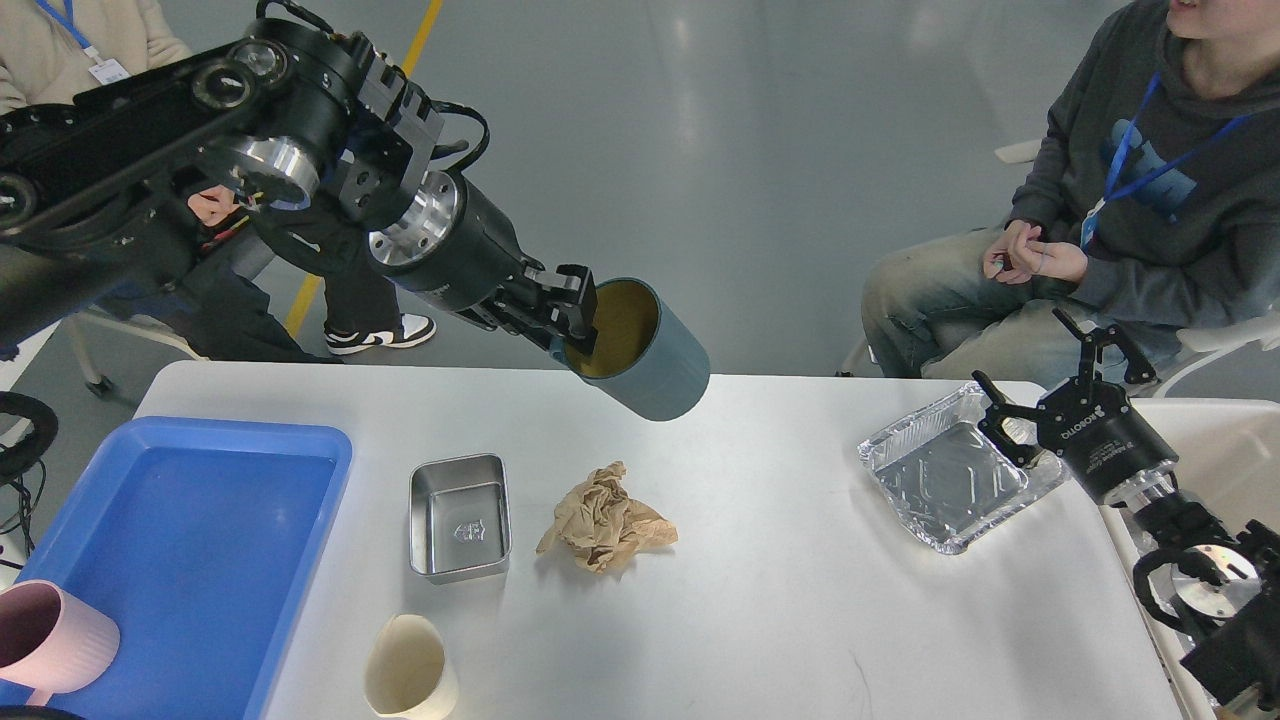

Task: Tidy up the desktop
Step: 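Carry the held mug with the left gripper toward the blue tray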

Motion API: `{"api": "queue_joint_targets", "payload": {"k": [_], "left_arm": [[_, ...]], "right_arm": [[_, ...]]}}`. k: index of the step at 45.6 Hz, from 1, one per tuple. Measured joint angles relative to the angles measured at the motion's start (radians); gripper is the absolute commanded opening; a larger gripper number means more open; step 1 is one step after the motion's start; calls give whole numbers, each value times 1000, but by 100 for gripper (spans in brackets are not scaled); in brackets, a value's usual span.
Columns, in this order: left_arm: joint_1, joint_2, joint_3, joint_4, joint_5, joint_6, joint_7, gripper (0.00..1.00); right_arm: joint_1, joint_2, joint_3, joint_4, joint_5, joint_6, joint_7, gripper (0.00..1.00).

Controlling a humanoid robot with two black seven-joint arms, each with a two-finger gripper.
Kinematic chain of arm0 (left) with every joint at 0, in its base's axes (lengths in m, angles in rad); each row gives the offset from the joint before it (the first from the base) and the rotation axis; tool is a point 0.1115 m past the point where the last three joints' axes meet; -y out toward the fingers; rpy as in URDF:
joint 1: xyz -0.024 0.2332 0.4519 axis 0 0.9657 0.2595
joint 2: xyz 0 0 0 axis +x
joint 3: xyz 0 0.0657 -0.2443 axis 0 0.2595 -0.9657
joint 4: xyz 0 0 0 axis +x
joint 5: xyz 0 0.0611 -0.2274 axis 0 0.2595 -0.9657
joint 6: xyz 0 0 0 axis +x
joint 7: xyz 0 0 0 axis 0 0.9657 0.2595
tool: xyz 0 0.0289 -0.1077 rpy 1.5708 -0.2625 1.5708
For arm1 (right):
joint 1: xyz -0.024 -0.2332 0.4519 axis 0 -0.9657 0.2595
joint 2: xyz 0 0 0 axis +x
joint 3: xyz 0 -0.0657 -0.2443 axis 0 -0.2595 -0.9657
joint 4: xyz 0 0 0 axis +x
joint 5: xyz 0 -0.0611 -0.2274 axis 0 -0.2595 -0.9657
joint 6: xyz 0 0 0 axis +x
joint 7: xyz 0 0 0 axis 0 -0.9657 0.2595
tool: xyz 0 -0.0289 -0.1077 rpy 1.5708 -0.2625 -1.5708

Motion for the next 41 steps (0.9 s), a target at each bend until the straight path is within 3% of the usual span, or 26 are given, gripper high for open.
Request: {"api": "queue_joint_targets", "payload": {"k": [5,12,19,28,35,41], "left_arm": [[-2,71,14,6,-11,0,5,6],[123,229,-65,83,18,0,9,5],[305,310,-327,275,111,0,10,5],[480,319,-700,533,272,0,8,4],[559,303,-915,637,346,0,7,4],[614,298,-988,654,369,0,6,4]], "right_arm": [[0,0,0,0,0,-2,-1,100],[-5,1,-1,3,-1,-2,-1,100],[-6,1,-2,5,-10,-2,-1,100],[-5,4,-2,5,-38,-3,-1,100],[-5,7,-2,5,-59,-5,0,100],[-5,9,-2,5,-72,-7,0,100]]}}
